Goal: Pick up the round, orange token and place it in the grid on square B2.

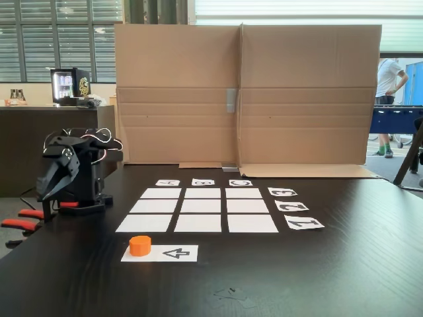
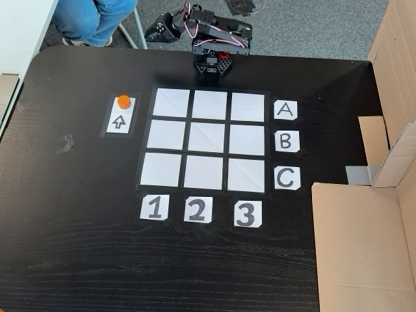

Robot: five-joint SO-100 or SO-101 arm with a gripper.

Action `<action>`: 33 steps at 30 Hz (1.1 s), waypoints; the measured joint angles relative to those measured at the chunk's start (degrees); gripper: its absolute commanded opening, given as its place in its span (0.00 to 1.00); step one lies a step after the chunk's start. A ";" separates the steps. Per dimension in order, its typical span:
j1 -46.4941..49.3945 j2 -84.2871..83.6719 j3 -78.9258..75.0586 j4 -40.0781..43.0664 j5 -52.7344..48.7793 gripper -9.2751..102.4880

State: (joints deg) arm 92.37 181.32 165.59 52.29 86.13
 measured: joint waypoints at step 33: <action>-23.91 -63.90 -65.92 36.74 1.67 0.53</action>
State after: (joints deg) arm 68.47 117.42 99.67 89.03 87.80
